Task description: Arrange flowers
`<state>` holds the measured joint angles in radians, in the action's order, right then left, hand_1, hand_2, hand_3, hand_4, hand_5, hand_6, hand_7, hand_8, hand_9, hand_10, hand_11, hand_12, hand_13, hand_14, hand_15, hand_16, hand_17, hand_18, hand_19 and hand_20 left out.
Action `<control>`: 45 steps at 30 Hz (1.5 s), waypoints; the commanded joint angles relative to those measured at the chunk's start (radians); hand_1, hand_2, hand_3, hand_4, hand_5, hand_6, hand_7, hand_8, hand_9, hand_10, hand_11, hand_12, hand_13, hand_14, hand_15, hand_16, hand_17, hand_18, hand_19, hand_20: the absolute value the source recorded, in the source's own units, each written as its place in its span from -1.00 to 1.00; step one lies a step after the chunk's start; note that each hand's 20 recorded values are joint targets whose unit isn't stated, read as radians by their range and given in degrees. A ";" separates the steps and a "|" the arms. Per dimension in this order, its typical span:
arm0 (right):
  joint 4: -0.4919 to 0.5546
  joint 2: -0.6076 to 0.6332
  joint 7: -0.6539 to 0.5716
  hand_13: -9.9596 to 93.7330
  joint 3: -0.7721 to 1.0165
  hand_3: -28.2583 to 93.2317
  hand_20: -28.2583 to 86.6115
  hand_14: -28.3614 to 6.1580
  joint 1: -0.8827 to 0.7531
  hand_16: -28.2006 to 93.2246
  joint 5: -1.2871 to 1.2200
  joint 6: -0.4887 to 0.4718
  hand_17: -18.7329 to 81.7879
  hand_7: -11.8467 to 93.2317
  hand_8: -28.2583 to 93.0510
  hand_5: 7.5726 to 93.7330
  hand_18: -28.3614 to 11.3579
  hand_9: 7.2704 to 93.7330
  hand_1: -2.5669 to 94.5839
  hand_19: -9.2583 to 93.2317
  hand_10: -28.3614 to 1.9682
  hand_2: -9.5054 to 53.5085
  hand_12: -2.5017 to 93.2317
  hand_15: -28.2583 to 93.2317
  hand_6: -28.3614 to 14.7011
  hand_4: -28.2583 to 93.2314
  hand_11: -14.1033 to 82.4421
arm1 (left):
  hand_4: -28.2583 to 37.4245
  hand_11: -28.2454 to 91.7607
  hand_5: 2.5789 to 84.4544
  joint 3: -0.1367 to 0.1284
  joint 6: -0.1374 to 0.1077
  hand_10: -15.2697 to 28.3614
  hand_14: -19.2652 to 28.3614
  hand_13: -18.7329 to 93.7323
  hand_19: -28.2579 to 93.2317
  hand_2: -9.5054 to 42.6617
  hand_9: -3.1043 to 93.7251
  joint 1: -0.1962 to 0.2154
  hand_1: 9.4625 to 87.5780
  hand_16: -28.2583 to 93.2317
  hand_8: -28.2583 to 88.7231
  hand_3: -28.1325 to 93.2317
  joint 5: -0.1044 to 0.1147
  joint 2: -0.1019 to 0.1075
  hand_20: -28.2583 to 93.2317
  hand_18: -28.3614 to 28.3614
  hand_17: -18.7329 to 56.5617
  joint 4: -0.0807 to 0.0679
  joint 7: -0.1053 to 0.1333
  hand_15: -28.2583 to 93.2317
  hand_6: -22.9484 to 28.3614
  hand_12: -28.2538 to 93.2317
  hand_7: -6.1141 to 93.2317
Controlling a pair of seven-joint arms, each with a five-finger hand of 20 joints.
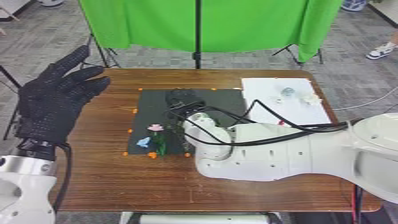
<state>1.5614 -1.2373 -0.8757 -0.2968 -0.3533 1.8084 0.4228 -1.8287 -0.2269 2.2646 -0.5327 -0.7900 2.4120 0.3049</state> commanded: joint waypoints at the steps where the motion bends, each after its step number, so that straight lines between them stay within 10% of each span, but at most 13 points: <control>1: -0.011 -0.007 0.002 0.81 0.027 0.50 -0.41 0.54 -0.011 -0.19 -0.001 -0.030 0.01 -0.32 -0.52 0.76 -0.36 1.00 0.24 0.89 0.62 -1.00 -0.41 0.42 0.54 -1.00 -0.25 | -0.97 -0.02 -0.25 0.000 0.008 0.77 1.00 -0.20 0.39 -0.29 -0.24 0.012 -0.70 -0.70 -0.72 0.73 0.001 -0.002 0.03 0.94 -0.68 -0.007 -0.016 0.41 0.22 -0.33 -0.51; 30: 0.008 0.005 -0.009 0.71 0.011 0.71 -0.17 0.37 -0.003 -0.22 0.024 -0.067 -0.08 -0.46 -0.66 0.48 -0.48 0.89 -0.08 0.79 0.34 -1.00 -0.49 0.49 0.40 -1.00 -0.12 | -0.91 0.04 -0.28 0.011 0.018 0.65 1.00 -0.18 0.45 -0.29 -0.25 -0.007 -0.69 -0.75 -0.72 0.73 0.002 -0.012 0.00 0.93 -0.65 -0.017 -0.040 0.50 0.16 -0.35 -0.50; 39: 0.058 0.041 0.013 0.72 0.049 0.75 -0.15 0.31 0.007 -0.23 0.052 -0.018 -0.06 -0.46 -0.73 0.49 -0.52 0.91 -0.14 0.80 0.27 -1.00 -0.55 0.51 0.37 -1.00 -0.06 | -0.91 0.07 -0.28 -0.030 0.002 0.61 1.00 -0.17 0.47 -0.30 -0.25 0.058 -0.70 -0.76 -0.72 0.73 -0.013 -0.065 -0.02 0.93 -0.64 0.013 -0.065 0.54 0.14 -0.36 -0.50; 42: 0.075 0.072 0.009 0.73 0.087 0.78 -0.15 0.30 0.008 -0.23 0.060 -0.011 -0.05 -0.47 -0.73 0.50 -0.53 0.90 -0.17 0.81 0.27 -1.00 -0.55 0.51 0.35 -1.00 -0.06 | -0.91 0.09 -0.29 -0.048 -0.030 0.59 1.00 -0.17 0.47 -0.30 -0.25 0.106 -0.70 -0.76 -0.72 0.73 0.013 -0.043 -0.03 0.93 -0.64 0.023 -0.031 0.55 0.13 -0.37 -0.49; 45: 0.084 0.124 -0.010 0.72 0.132 0.79 -0.15 0.29 0.009 -0.22 0.039 -0.038 -0.05 -0.49 -0.73 0.48 -0.54 0.89 -0.20 0.81 0.25 -1.00 -0.55 0.50 0.33 -1.00 -0.07 | -0.92 0.09 -0.29 -0.062 -0.034 0.60 1.00 -0.17 0.48 -0.30 -0.25 0.130 -0.70 -0.77 -0.73 0.73 0.003 -0.070 -0.04 0.93 -0.64 0.035 -0.035 0.55 0.13 -0.38 -0.48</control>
<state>1.6202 -1.1967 -0.8723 -0.2466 -0.3704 1.8398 0.3885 -1.8688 -0.2240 2.3157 -0.5332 -0.8324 2.4260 0.2597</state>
